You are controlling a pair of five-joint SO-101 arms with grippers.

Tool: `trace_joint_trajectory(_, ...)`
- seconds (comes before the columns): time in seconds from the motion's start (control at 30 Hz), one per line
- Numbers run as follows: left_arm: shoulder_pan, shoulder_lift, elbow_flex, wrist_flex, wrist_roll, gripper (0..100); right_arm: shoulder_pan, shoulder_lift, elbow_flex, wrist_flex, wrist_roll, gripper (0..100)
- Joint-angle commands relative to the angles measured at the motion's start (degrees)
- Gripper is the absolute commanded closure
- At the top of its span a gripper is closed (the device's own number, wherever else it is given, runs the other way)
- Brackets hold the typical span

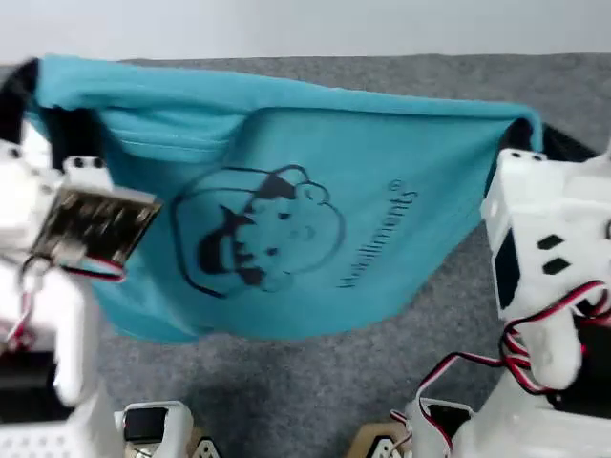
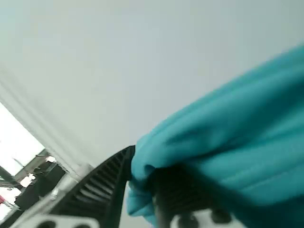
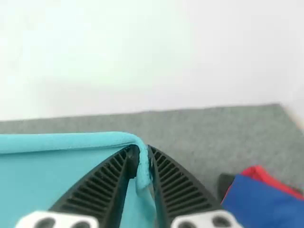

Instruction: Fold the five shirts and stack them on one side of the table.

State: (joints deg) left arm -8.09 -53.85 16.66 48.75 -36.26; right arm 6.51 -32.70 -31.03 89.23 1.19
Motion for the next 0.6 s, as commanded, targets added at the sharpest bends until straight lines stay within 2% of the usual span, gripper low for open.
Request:
trace_joint_trajectory(0.0, -0.44, -4.22, 5.32, -1.58, -6.77, 100, 0.92, -0.84, -2.29, -3.21, 0.97, 99.1)
trace_joint_trajectory(0.27, -0.35, -19.69, 15.16, -1.58, -8.62, 100, 1.01, -3.38, -2.29, -5.32, 3.96, 99.1)
trace_joint_trajectory(0.57, -0.35, -33.23, 16.4, -1.67, -8.7, 100, 1.01, -7.34, -2.29, -6.37, 5.89, 99.1)
